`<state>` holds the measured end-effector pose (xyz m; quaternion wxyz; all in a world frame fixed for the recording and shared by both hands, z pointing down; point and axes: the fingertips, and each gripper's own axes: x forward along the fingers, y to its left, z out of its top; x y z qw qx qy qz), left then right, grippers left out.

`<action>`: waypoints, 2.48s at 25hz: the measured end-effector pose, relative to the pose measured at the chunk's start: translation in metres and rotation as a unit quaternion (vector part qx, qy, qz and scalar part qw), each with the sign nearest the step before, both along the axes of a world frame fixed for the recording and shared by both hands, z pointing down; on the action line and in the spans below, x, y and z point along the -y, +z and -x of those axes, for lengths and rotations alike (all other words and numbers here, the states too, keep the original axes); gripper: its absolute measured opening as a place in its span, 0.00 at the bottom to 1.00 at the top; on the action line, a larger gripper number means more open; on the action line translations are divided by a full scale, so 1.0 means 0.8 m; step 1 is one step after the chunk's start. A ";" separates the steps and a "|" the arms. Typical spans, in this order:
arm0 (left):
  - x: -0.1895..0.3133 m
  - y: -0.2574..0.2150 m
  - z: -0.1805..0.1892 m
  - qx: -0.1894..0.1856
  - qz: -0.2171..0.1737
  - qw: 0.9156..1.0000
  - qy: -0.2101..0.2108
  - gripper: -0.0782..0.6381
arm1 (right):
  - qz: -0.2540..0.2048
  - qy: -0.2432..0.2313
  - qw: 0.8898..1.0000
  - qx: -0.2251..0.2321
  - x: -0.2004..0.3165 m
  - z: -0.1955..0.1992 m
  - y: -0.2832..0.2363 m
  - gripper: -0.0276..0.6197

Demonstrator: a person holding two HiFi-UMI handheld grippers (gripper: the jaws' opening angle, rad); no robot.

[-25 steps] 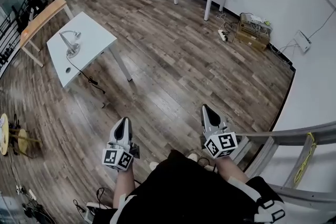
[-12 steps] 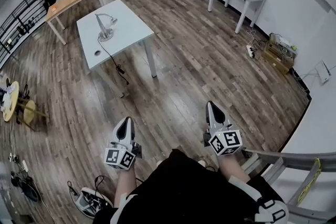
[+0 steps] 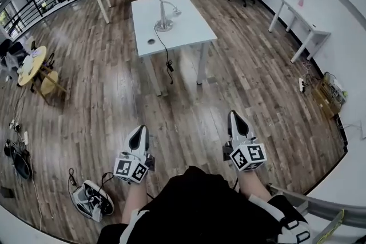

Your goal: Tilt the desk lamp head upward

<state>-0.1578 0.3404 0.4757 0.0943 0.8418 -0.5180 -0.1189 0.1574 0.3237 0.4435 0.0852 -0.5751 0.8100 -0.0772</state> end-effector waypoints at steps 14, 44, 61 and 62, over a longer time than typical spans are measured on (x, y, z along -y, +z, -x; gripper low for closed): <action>-0.011 0.004 0.043 0.001 0.003 0.996 -0.090 0.11 | 0.008 -0.075 0.997 -0.015 0.080 0.033 0.009 0.05; 0.094 0.023 -0.069 0.028 0.020 0.996 -0.085 0.11 | 0.044 -0.121 0.991 -0.033 0.200 -0.037 0.067 0.05; 0.260 0.029 0.094 -0.004 -0.002 0.994 -0.111 0.11 | 0.033 -0.086 0.995 -0.047 0.366 0.093 0.047 0.05; 0.266 0.030 0.102 -0.004 0.002 0.994 -0.105 0.11 | 0.032 -0.085 0.995 -0.046 0.372 0.102 0.048 0.05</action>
